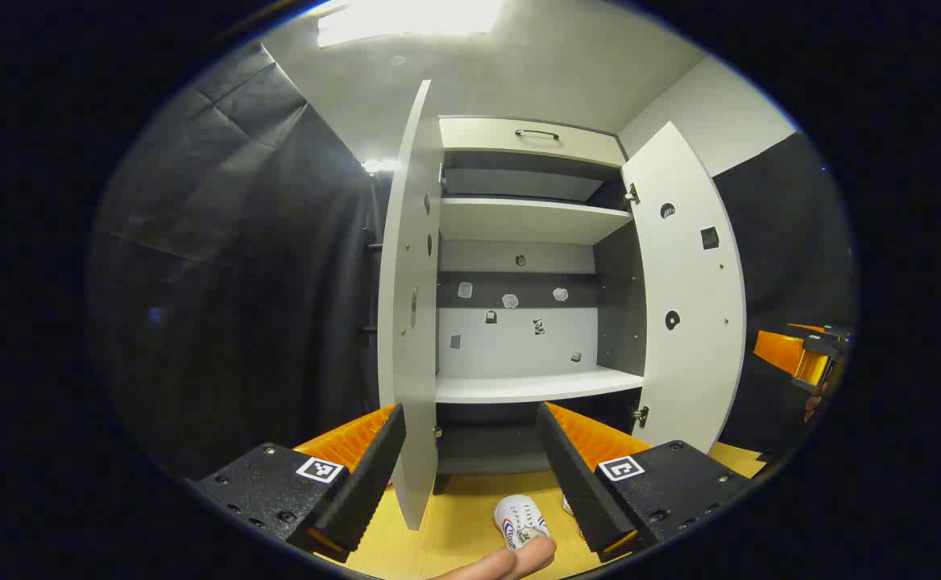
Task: Grab one shoe with the right hand and put it into the shoe cabinet, grab the other shoe with the left hand and put it into the shoe cabinet; then close the right door with the right hand and the left door with the left hand.
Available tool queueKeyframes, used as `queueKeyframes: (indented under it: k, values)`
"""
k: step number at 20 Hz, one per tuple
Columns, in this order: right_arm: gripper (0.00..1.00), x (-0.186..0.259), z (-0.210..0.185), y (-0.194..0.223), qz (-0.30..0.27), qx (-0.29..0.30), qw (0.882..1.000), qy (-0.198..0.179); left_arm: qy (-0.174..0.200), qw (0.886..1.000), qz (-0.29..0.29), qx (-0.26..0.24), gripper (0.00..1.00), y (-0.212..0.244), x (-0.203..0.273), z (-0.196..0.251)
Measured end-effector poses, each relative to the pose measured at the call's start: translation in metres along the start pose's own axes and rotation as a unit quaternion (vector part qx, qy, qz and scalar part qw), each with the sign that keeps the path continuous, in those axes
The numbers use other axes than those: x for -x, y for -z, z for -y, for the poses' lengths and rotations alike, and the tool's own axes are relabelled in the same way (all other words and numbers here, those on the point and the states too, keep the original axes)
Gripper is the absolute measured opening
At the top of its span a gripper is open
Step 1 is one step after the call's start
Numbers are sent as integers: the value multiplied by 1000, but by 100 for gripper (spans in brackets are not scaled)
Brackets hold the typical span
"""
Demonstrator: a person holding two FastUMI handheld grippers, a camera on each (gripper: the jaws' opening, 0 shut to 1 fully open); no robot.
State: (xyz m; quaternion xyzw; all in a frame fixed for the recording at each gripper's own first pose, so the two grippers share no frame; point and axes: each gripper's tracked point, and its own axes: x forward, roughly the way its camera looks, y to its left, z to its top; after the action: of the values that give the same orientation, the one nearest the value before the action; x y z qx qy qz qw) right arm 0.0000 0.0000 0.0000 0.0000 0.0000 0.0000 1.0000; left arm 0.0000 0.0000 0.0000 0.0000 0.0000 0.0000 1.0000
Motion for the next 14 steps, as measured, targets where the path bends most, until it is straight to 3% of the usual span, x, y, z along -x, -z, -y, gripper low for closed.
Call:
queueKeyframes:
  k: [14]
  values:
    - [96,-4,-12,2,-7,10,1000,-2,2,1000,-9,5,99,12,-1,1]
